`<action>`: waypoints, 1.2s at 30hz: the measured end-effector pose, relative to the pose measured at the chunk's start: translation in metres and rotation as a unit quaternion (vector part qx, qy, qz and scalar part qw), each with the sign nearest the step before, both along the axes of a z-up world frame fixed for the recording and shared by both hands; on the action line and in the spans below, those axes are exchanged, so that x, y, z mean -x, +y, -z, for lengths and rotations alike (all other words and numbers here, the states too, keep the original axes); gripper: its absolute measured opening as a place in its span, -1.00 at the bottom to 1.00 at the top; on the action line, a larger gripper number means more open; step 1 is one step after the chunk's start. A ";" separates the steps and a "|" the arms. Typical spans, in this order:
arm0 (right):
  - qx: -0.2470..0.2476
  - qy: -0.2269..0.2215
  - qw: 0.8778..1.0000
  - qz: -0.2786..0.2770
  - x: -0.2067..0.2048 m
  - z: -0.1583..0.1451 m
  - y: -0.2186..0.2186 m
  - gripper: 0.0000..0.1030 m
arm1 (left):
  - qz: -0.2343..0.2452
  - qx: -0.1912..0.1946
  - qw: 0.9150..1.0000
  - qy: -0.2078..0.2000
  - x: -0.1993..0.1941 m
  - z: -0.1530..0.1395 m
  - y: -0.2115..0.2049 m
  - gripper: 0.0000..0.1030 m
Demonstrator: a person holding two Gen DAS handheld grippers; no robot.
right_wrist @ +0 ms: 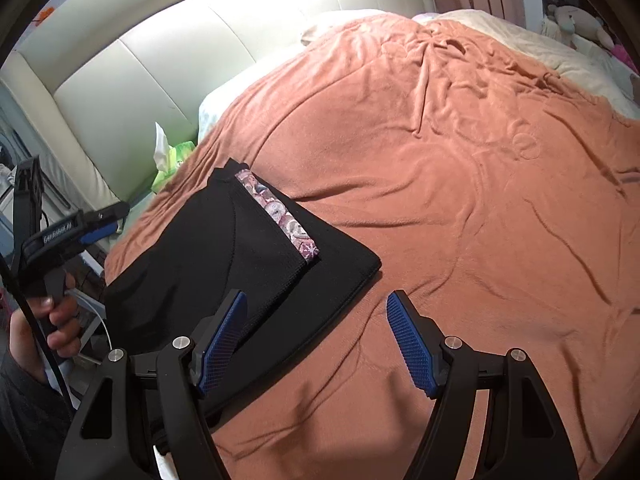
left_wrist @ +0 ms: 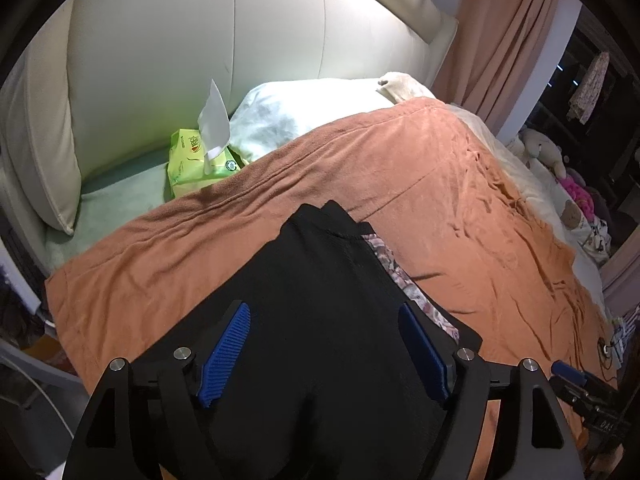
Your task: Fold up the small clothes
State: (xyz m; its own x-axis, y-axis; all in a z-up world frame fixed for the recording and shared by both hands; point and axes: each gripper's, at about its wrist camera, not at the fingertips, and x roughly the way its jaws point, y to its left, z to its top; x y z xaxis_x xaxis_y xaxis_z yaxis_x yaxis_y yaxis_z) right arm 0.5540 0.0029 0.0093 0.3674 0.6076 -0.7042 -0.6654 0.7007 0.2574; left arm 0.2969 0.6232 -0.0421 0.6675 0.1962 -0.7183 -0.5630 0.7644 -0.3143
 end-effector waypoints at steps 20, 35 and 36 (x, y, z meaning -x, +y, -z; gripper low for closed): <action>0.003 -0.057 0.998 -0.010 0.103 -0.092 -0.124 0.53 | 0.008 -0.047 0.998 -0.052 0.097 -0.090 -0.126 0.95; -0.026 -0.139 0.989 0.051 0.201 -0.129 -0.232 1.00 | 0.086 -0.103 0.988 -0.079 0.134 -0.142 -0.238 0.99; -0.031 -0.137 0.989 0.055 0.206 -0.129 -0.242 1.00 | 0.093 -0.100 0.987 -0.082 0.138 -0.144 -0.246 0.99</action>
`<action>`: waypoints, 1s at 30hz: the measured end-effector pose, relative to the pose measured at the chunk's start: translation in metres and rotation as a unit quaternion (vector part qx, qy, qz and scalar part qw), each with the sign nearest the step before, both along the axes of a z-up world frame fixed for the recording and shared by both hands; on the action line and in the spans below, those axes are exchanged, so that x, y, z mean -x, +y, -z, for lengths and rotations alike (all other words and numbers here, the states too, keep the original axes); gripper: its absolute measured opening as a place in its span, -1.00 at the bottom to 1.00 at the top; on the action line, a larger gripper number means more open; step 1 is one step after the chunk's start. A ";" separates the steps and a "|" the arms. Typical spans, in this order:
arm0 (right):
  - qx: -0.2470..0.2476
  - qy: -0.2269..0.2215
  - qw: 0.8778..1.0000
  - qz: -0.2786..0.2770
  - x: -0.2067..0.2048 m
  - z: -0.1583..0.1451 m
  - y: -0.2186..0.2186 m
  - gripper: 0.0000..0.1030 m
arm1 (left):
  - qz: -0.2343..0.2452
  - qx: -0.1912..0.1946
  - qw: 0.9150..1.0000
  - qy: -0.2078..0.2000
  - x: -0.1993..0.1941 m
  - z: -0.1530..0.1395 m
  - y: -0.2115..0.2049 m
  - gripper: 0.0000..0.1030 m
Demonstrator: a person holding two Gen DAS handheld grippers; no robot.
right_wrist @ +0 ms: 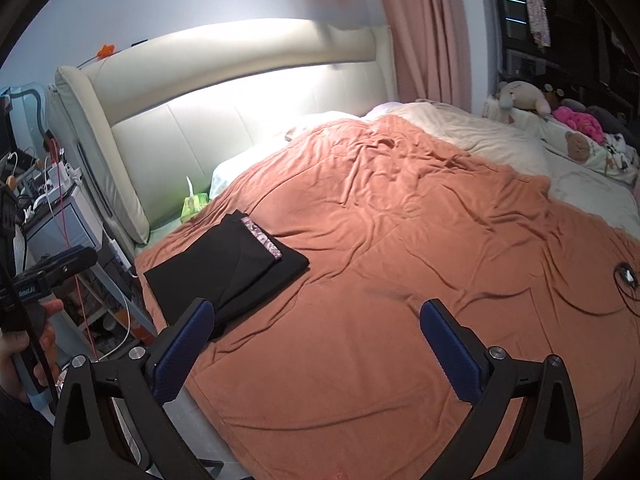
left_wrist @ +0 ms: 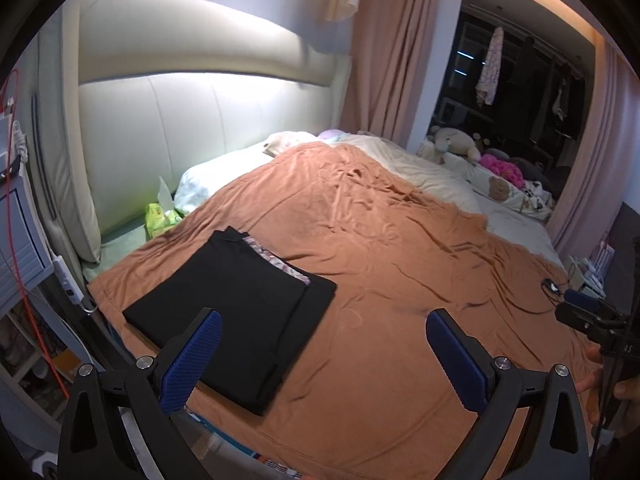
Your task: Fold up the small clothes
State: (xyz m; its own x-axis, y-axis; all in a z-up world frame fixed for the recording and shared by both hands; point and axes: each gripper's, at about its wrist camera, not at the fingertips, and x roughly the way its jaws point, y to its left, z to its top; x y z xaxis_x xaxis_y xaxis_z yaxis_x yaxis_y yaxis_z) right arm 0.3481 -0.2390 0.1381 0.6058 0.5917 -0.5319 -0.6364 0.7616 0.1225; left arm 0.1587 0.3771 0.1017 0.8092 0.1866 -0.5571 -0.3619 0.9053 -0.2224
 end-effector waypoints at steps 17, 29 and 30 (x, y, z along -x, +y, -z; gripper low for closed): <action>-0.040 -0.039 0.993 0.102 0.076 -0.009 -0.139 1.00 | 0.045 -0.022 0.998 -0.037 0.051 0.000 -0.081 0.99; -0.054 -0.042 0.992 0.103 0.141 0.017 -0.184 1.00 | 0.053 -0.048 0.996 -0.049 0.077 0.014 -0.141 0.99; -0.053 -0.044 0.992 0.103 0.145 0.018 -0.187 1.00 | 0.054 -0.049 0.996 -0.051 0.080 0.015 -0.148 0.99</action>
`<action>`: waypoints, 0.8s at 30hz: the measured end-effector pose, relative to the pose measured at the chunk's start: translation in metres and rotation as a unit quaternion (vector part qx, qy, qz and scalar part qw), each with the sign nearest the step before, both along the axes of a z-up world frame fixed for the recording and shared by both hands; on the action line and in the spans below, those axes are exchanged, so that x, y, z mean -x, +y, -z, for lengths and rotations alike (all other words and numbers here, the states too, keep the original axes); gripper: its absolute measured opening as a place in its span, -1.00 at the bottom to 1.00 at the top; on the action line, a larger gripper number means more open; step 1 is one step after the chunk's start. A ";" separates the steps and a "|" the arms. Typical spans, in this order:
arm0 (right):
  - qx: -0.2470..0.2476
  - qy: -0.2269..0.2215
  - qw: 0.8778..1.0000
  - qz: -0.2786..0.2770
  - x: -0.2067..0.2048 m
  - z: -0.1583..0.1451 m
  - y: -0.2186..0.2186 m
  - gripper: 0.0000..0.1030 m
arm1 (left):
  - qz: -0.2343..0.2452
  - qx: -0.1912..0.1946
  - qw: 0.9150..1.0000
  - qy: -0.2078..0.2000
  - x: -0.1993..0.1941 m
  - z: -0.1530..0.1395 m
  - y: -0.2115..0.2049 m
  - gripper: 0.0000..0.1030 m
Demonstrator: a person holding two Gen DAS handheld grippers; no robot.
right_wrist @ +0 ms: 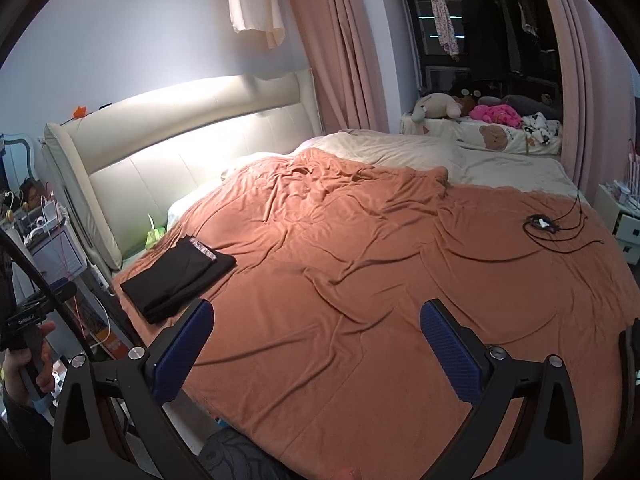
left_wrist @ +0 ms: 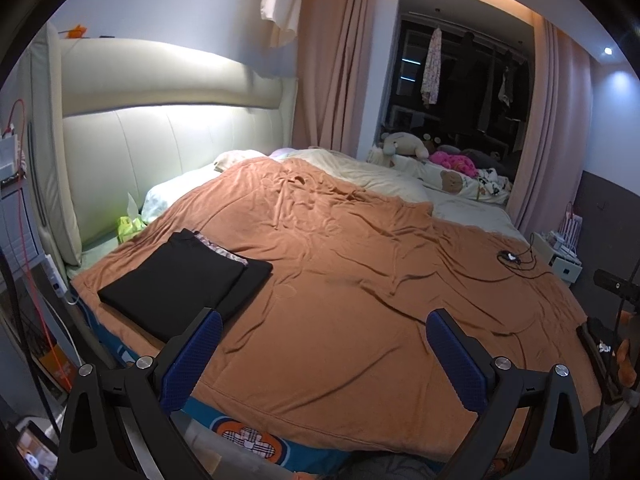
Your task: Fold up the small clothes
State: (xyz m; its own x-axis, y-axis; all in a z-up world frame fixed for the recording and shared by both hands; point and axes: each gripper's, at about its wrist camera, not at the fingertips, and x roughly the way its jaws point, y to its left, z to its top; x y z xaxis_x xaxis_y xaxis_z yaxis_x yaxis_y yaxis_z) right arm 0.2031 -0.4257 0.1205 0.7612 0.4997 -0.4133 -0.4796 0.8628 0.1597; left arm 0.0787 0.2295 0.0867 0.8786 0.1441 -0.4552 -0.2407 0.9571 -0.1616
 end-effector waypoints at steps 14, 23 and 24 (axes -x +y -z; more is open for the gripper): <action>0.008 -0.035 0.998 0.059 0.075 0.028 -0.045 1.00 | 0.024 -0.019 1.000 -0.001 0.035 0.023 -0.069 0.99; -0.001 -0.032 0.993 0.109 0.104 0.058 -0.062 1.00 | 0.025 -0.028 0.999 -0.004 0.048 0.043 -0.112 0.99; 0.000 -0.030 0.993 0.111 0.107 0.061 -0.062 1.00 | 0.027 -0.031 0.999 -0.005 0.050 0.045 -0.118 0.99</action>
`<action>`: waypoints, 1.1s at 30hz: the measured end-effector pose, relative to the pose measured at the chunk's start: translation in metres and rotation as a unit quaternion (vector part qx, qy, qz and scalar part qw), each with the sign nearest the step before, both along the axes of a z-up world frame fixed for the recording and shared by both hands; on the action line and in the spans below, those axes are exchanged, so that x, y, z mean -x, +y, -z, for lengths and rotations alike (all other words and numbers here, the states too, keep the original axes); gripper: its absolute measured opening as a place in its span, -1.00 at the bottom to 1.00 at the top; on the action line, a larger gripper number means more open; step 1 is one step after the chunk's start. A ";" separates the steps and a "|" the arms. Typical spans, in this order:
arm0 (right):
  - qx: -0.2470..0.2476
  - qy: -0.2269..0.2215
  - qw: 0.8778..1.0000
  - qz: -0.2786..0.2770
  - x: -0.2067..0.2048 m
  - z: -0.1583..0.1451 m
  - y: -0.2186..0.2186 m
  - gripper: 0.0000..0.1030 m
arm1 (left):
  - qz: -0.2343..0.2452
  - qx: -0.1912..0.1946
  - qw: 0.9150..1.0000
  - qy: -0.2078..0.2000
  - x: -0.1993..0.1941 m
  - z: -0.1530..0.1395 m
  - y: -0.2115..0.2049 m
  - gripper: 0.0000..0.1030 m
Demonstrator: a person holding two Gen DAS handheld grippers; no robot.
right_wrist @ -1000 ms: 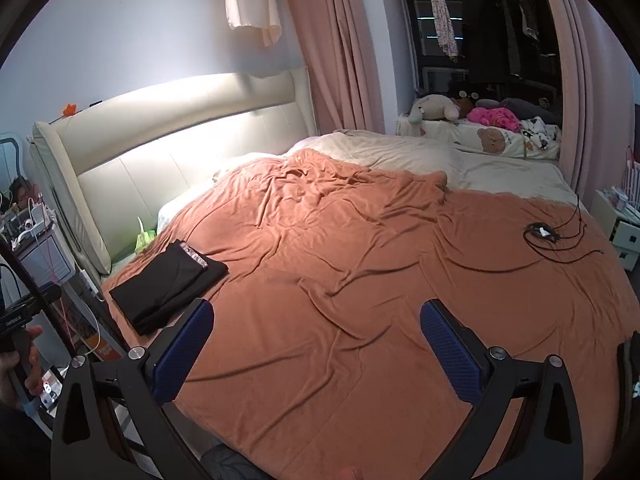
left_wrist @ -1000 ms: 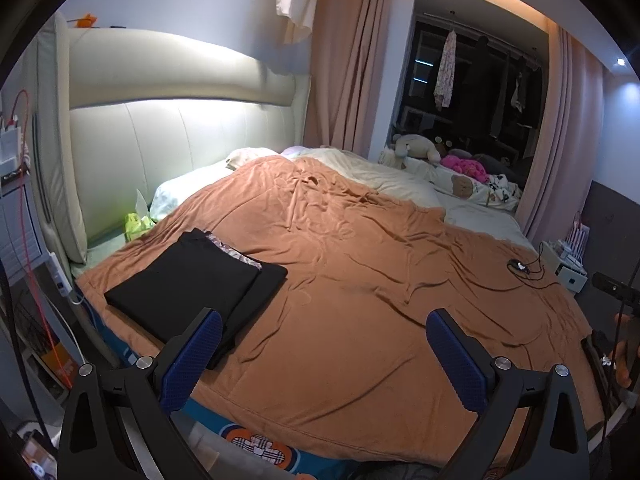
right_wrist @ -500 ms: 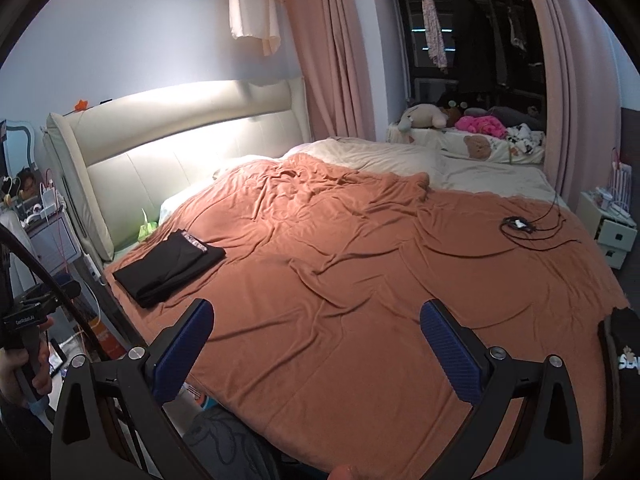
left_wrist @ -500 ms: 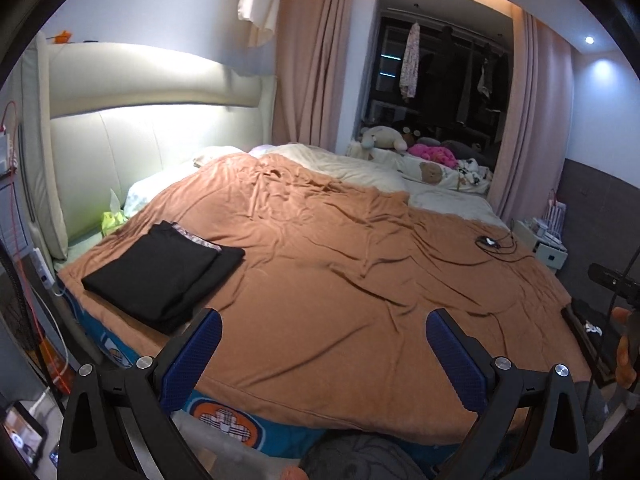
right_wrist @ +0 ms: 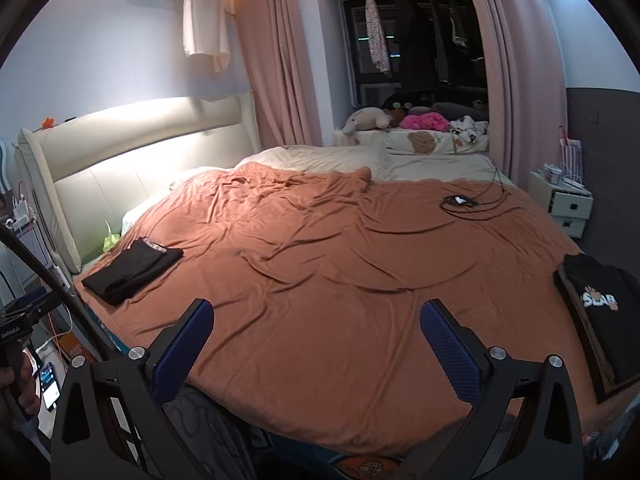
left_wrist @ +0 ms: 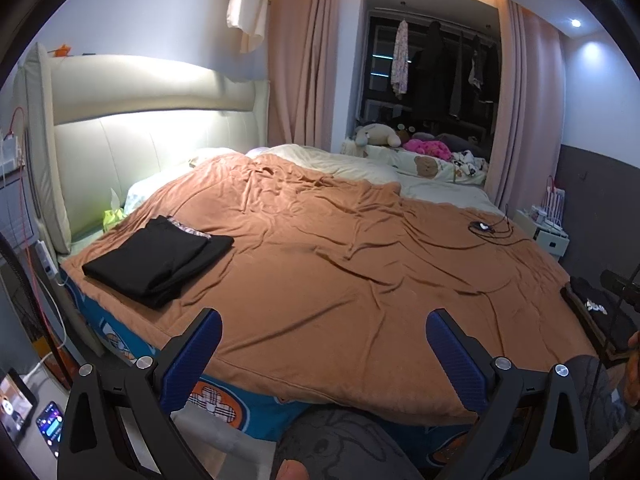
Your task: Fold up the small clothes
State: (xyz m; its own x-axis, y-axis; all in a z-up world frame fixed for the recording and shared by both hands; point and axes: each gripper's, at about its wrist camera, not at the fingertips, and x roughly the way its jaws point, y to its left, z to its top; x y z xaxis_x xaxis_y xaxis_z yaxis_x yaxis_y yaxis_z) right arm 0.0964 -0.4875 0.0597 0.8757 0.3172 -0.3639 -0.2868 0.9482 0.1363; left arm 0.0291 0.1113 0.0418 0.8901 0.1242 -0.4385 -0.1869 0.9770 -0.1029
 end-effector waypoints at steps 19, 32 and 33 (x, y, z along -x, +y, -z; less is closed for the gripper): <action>0.017 0.015 0.998 0.064 0.040 0.007 0.007 1.00 | 0.053 -0.034 0.998 -0.009 0.014 0.022 -0.055 0.99; -0.008 0.025 0.997 0.068 0.046 0.024 0.012 1.00 | 0.056 -0.038 0.998 -0.012 0.019 0.020 -0.058 0.99; -0.009 0.026 0.997 0.067 0.046 0.023 0.011 1.00 | 0.056 -0.038 0.998 -0.012 0.019 0.020 -0.058 0.99</action>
